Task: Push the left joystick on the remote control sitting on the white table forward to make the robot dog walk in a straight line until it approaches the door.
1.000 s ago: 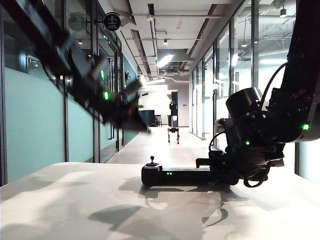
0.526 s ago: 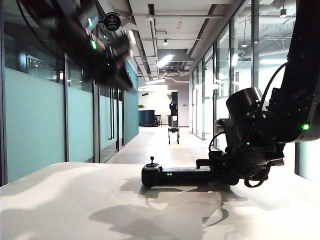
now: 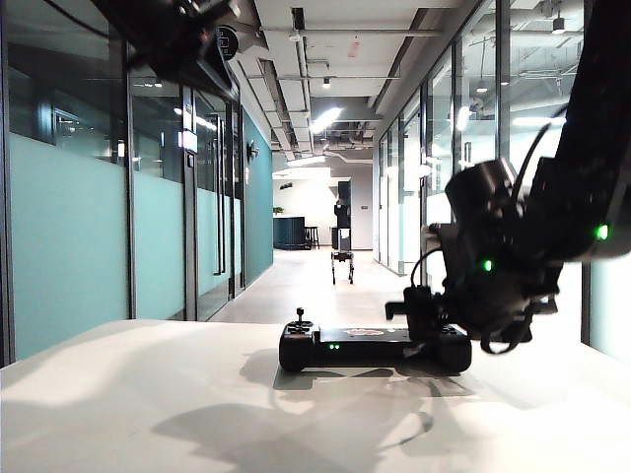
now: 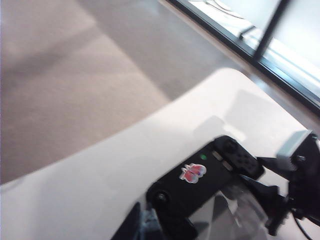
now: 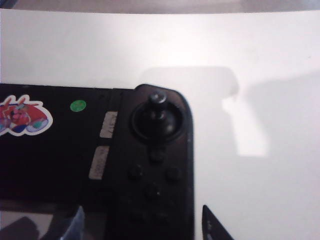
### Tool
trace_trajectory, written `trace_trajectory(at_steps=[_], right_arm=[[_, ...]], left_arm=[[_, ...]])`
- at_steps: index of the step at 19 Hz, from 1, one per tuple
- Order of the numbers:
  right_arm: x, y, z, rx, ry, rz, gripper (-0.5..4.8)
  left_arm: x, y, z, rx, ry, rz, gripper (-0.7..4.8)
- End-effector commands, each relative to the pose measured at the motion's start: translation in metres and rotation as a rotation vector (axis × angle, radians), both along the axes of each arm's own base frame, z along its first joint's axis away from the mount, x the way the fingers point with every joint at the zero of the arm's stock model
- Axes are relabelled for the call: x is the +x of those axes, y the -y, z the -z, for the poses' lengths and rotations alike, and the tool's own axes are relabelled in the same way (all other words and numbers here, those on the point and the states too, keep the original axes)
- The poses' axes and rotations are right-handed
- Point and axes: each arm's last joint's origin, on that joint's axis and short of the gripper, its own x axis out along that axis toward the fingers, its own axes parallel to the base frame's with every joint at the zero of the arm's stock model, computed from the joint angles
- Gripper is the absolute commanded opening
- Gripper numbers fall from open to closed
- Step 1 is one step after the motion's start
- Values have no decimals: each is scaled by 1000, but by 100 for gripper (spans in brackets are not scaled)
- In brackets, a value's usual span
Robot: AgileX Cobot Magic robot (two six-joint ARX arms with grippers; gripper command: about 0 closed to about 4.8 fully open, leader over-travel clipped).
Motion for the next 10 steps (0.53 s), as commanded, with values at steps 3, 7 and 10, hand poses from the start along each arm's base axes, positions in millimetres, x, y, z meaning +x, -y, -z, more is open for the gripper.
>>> trace_trajectory(at_steps=[3,7,10], right_arm=[[-12,5,-23,2,18,-3,296],[-36,15,-39,-4,35,-10,198],[-54,22,-51,3,53,-9,-9]], left_arm=[[-7,-3,-9,-11,5,-29,-5],[-16,-7,-10,1,-10,-100,-5],[-31,-14,-6,25,6,-154,-5]])
